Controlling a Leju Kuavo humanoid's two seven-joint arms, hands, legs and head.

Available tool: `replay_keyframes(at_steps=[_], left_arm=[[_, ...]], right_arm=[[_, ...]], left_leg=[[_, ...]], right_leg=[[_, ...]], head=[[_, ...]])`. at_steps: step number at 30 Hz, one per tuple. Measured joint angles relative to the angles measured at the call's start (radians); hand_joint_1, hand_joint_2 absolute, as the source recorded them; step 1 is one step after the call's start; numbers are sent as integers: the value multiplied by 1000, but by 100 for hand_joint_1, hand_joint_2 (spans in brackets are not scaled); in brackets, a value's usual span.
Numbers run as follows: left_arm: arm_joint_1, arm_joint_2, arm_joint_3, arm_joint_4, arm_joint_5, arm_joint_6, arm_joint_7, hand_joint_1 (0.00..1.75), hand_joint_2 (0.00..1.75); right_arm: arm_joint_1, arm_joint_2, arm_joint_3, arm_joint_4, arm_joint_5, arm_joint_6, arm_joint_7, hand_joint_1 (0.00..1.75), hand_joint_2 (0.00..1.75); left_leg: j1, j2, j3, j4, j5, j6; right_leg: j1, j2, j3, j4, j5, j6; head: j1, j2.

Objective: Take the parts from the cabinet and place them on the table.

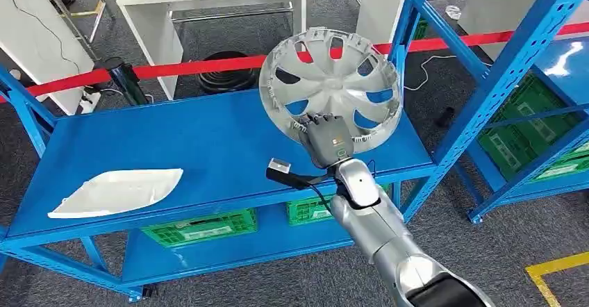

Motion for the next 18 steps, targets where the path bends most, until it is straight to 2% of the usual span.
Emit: replay_keyframes(at_steps=[9,14,18], left_arm=[[0,2,-12,0,4,-20,3,0,175],[3,8,-13,0,12,-22,5,0,175],[6,10,-13,0,13,-22,5,0,175]], right_arm=[[-19,-43,106,-97,86,45,9,175,175],[-12,-68,174,-208,124,75,97,175,175],[8,-93,209,-297,132,98,131,175,175]], left_leg=[[0,0,0,0,0,0],[0,-1,0,0,0,0],[0,-1,0,0,0,0]], right_leg=[[0,0,0,0,0,0],[0,0,0,0,0,0],[0,0,0,0,0,0]], head=[[0,0],[0,0],[0,0]])
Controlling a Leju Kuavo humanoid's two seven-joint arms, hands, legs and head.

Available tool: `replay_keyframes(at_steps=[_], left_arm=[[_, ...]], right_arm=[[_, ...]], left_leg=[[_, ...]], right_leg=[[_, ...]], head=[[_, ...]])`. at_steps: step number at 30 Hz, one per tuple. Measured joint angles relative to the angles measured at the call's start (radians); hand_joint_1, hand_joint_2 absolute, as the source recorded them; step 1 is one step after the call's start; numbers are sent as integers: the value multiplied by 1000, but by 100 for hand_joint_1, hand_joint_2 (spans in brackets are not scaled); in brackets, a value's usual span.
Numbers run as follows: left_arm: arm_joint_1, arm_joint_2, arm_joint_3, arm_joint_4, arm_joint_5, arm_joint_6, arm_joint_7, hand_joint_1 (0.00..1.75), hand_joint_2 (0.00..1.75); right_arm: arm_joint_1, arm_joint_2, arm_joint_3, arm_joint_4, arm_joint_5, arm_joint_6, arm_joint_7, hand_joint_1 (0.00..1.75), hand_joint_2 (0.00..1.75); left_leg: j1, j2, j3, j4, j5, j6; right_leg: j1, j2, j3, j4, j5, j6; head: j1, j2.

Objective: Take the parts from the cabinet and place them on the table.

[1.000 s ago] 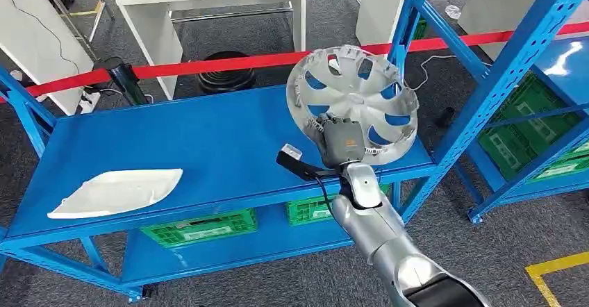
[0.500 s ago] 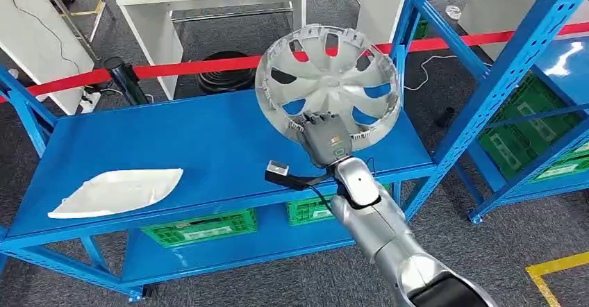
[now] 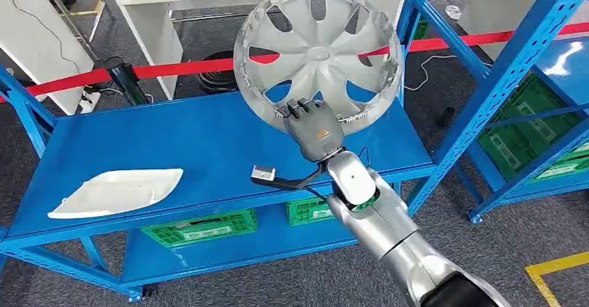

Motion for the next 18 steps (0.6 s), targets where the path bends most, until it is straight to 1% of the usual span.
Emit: replay_keyframes(at_steps=[6,11,13,14,15,16,17,18], left_arm=[[2,6,0,0,3,-6,-3,0,175],[6,11,0,0,8,-6,-3,0,175],[7,13,0,0,8,-6,-5,0,175],[8,13,0,0,8,-6,-6,0,175],[8,13,0,0,8,-6,-6,0,175],[7,12,0,0,7,-7,-6,0,175],[7,12,0,0,6,-9,-6,0,175],[7,12,-1,0,6,-8,-6,0,175]], right_arm=[[42,-27,41,-94,-8,18,10,175,175],[73,-38,56,-139,-10,27,21,175,175],[79,-40,61,-150,-11,28,24,175,175],[82,-41,64,-156,-11,28,26,175,175],[85,-42,65,-162,-13,28,27,175,175],[88,-43,66,-168,-14,28,29,175,175],[89,-46,67,-171,-15,29,31,175,175],[89,-48,69,-174,-15,29,32,175,175]], left_leg=[[-1,0,-2,4,-2,3],[-2,0,-5,12,-6,9],[-4,0,-7,16,-8,14],[-6,0,-9,19,-3,16],[-6,0,-9,13,2,22],[9,3,-3,-3,14,28],[7,6,-2,-8,18,31],[8,7,-6,-8,20,34]], right_leg=[[-1,-1,0,-1,0,2],[-2,-1,0,-1,1,8],[-4,0,0,-1,3,14],[-6,0,1,-2,7,19],[-6,0,1,-5,11,24],[-4,0,-3,-2,3,27],[-3,-1,-10,17,-16,31],[-3,0,-34,71,-54,32]], head=[[0,0],[0,0],[0,0],[0,0],[-1,0],[0,0],[1,0],[2,0]])
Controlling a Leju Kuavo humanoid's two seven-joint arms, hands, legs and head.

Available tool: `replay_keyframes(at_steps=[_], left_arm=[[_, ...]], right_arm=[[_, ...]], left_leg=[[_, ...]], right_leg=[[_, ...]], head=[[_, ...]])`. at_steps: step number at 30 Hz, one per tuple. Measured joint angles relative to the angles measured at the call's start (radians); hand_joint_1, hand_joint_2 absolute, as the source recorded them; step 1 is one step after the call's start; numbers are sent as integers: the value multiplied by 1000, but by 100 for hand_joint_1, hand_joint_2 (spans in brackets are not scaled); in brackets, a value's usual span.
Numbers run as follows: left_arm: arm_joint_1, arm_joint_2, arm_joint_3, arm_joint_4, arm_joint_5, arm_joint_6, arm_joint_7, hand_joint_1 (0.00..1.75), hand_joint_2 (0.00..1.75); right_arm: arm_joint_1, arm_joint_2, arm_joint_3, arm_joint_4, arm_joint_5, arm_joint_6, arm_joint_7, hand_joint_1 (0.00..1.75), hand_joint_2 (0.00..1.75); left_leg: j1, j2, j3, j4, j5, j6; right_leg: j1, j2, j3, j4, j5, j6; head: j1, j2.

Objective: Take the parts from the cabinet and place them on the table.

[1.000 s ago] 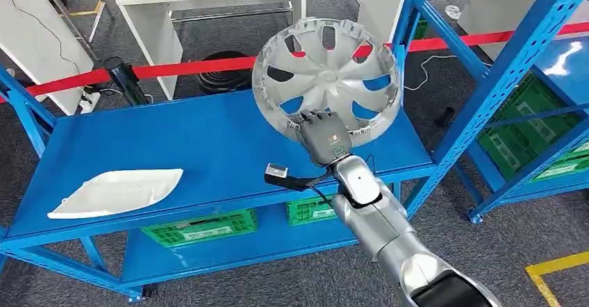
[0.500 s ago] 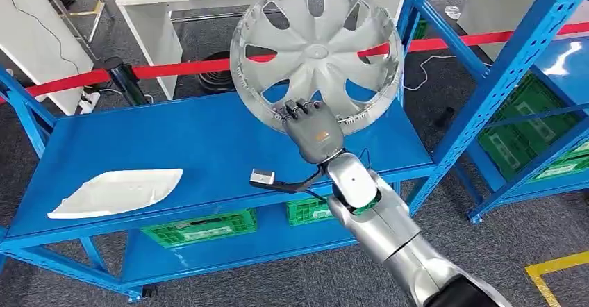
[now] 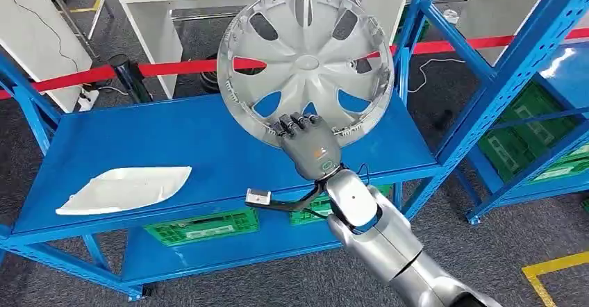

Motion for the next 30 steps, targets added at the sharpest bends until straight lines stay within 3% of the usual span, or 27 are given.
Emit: replay_keyframes(at_steps=[2,3,4,5,7,8,9,13,14,15,17,18,19,20,21,22,23,24,25,28,29,30], left_arm=[[2,0,0,0,0,1,0,0,175],[3,-1,0,0,0,3,-1,0,175],[5,-1,0,0,2,5,-2,0,175],[5,-2,0,1,2,6,-2,0,175],[6,-4,0,1,3,6,-2,0,175],[5,-4,0,1,3,6,-1,0,175],[4,-4,0,1,3,8,2,0,175],[6,-4,0,2,5,9,3,0,175],[7,-4,0,2,6,10,3,0,175],[7,-4,0,2,6,11,3,0,175],[6,-4,0,2,7,17,-2,0,175],[7,-4,0,2,7,21,-5,0,175],[7,-4,0,2,7,23,-10,0,175],[7,-3,0,2,7,23,-13,0,175],[6,-3,0,2,7,23,-15,0,175],[5,-2,0,2,7,23,-14,0,175],[4,-1,0,1,5,23,-15,0,175],[2,2,0,1,3,23,-15,0,175],[2,2,0,1,3,23,-16,0,175],[3,3,-4,1,-6,20,-16,0,175],[3,2,-6,2,-8,18,-17,0,175],[0,2,-8,2,-10,16,-17,0,175]], right_arm=[[6,-6,2,-3,0,1,2,175,175],[11,-8,3,-4,0,1,2,175,175],[16,-12,3,-4,0,1,3,175,175],[19,-15,4,-5,0,1,5,175,175],[19,-16,3,-9,0,2,5,175,175],[19,-16,3,-11,0,2,5,175,175],[19,-16,6,-14,2,2,3,175,175],[18,-17,10,-18,4,3,5,175,175],[19,-16,10,-18,0,3,2,175,175],[18,-15,10,-18,-9,3,-5,175,175],[18,-13,10,-18,-21,3,-18,175,175],[18,-13,10,-18,-25,4,-23,175,175],[17,-13,11,-18,-27,6,-27,175,175],[17,-13,11,-18,-28,7,-30,175,175],[17,-13,11,-18,-29,8,-32,175,175],[16,-13,12,-18,-32,8,-34,175,175],[15,-13,12,-18,-35,8,-34,175,175],[14,-13,12,-18,-38,8,-34,175,175],[14,-13,12,-18,-42,9,-34,175,175],[13,-15,12,-18,-60,13,-42,175,175],[14,-19,12,-18,-68,13,-44,175,175],[12,-21,11,-18,-72,13,-48,175,175]], left_leg=[[0,1,-6,5,0,0],[1,1,-11,10,0,0],[2,1,-15,16,-1,-1],[5,1,-19,22,-3,-4],[12,0,-27,40,-10,-15],[12,1,-33,50,-15,-24],[9,-2,-42,55,-15,-30],[11,-5,-47,55,-9,-56],[12,-4,-56,68,-29,-60],[12,-4,-71,110,-68,-61],[11,-4,-128,263,-157,-64],[11,-4,-150,327,-183,-64],[11,-4,-151,348,-182,-62],[9,-4,-131,323,-162,-57],[8,-4,-92,261,-129,-51],[4,-4,-34,168,-90,-40],[-3,-5,22,79,-70,-26],[-8,-2,43,36,-95,-24],[-12,-2,40,39,-67,-30],[-16,-3,20,26,-48,-12],[-6,7,18,16,-30,-7],[-6,4,10,12,-18,1]], right_leg=[[-4,0,-70,161,-75,7],[-6,-1,-98,224,-90,11],[-9,-1,-101,232,-77,13],[-12,-1,-83,194,-45,15],[-20,-4,6,26,36,22],[-20,-6,36,-34,22,28],[-9,4,34,-24,31,11],[-12,5,19,-34,35,-30],[-13,2,18,-37,40,-39],[-12,2,14,-38,45,-46],[-8,2,-1,-38,56,-54],[-5,1,-9,-38,61,-56],[-2,1,-17,-37,67,-56],[1,1,-24,-37,74,-56],[4,1,-30,-37,80,-56],[7,2,-36,-37,87,-55],[7,2,-39,-37,93,-53],[9,1,-42,-40,101,-46],[4,-1,-42,-44,109,-39],[3,-1,-42,-60,137,-17],[-1,0,-48,-52,125,-14],[5,0,-62,-27,79,-11]], head=[[2,0],[3,0],[3,0],[3,0],[3,0],[2,0],[5,0],[3,0],[3,0],[2,0],[1,0],[2,0],[2,0],[2,0],[2,0],[2,0],[2,0],[3,0],[2,0],[1,0],[0,0],[3,0]])
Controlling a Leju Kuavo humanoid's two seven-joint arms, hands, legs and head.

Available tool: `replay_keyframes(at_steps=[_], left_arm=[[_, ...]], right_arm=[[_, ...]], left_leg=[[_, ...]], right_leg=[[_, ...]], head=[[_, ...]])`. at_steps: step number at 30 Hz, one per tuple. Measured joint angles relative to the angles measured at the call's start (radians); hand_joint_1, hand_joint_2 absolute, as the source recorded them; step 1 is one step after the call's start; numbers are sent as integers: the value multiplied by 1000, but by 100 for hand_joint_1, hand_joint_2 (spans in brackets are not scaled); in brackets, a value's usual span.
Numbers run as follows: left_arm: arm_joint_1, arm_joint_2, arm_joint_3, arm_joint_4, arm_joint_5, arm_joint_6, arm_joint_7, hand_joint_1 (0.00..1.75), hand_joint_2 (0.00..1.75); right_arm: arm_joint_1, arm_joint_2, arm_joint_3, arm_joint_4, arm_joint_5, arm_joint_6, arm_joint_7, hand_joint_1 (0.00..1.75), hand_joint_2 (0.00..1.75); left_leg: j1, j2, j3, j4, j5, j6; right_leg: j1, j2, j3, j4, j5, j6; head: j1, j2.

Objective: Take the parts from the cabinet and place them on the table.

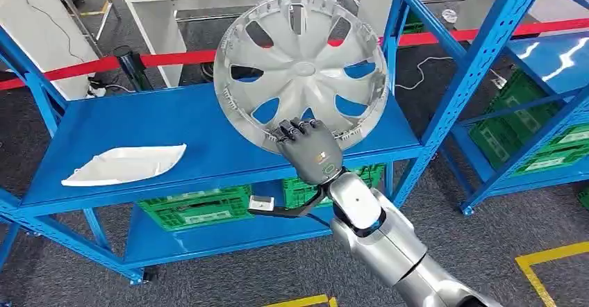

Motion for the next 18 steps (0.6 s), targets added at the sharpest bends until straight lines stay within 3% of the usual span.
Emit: replay_keyframes(at_steps=[1,2,3,4,5,6,7,8,9,10,13,14,16,18], left_arm=[[-3,0,-2,0,-3,-5,0,0,175],[-3,0,-5,0,-6,-5,0,0,175],[-2,0,-8,0,-7,-8,0,0,175],[-1,0,-9,0,-7,-10,0,0,175],[-1,0,-10,0,-7,-11,0,0,175],[-1,0,-10,0,-7,-11,0,0,175],[-1,0,-10,0,-7,-11,0,0,175],[-2,0,-10,0,-5,-11,0,0,175],[-2,0,-10,-1,-3,-11,0,0,175],[-3,0,-10,0,0,-11,-1,0,175],[-1,0,-10,0,7,-11,-1,0,175],[1,2,-10,0,10,-15,-1,0,175],[5,2,-10,0,11,-19,0,0,175],[5,5,-10,0,11,-23,0,0,175]], right_arm=[[0,-2,0,0,-3,0,0,175,175],[2,-6,0,0,-5,1,-1,175,175],[4,-10,0,0,-12,2,-4,175,175],[8,-14,-1,0,-17,2,-4,175,175],[12,-18,-2,0,-19,4,-7,175,175],[16,-20,-2,0,-25,7,-9,175,175],[18,-21,-3,0,-28,10,-12,175,175],[18,-21,-3,-1,-31,15,-16,175,175],[17,-21,-3,-4,-36,20,-20,175,175],[19,-19,-3,-7,-38,22,-25,175,175],[17,-15,-2,-8,-40,31,-31,175,175],[16,-11,-2,-7,-40,34,-32,175,175],[11,-2,-2,-7,-41,37,-31,175,175],[10,-1,-2,-7,-43,38,-31,175,175]], left_leg=[[1,1,-15,0,11,7],[1,1,-29,2,22,5],[1,2,-44,4,31,7],[1,3,-61,8,41,6],[2,4,-76,12,50,5],[2,4,-92,18,57,1],[4,4,-107,26,63,-3],[5,4,-119,36,67,-8],[2,4,-132,43,70,-14],[0,4,-136,51,74,-19],[1,4,-139,47,97,-40],[5,1,-145,51,89,-47],[7,-4,-175,127,-7,-59],[8,-3,-214,274,-102,-65]], right_leg=[[-5,0,-17,58,-64,4],[-5,-1,-33,124,-119,8],[-6,-1,-45,192,-157,12],[-6,-1,-48,242,-162,15],[-8,-1,-36,251,-138,18],[-10,-1,-6,224,-100,19],[-11,-1,44,162,-69,19],[-13,-3,103,83,-59,19],[-12,-4,152,5,-103,17],[-4,2,165,-16,-108,1],[-1,-1,149,-14,-94,-21],[-8,-6,142,-19,-82,-34],[-8,-7,121,-19,-63,-45],[-8,-7,94,-19,-42,-44]], head=[[1,0],[2,0],[2,0],[2,0],[2,0],[2,0],[2,0],[2,0],[3,0],[1,0],[6,0],[6,0],[1,0],[-1,0]])
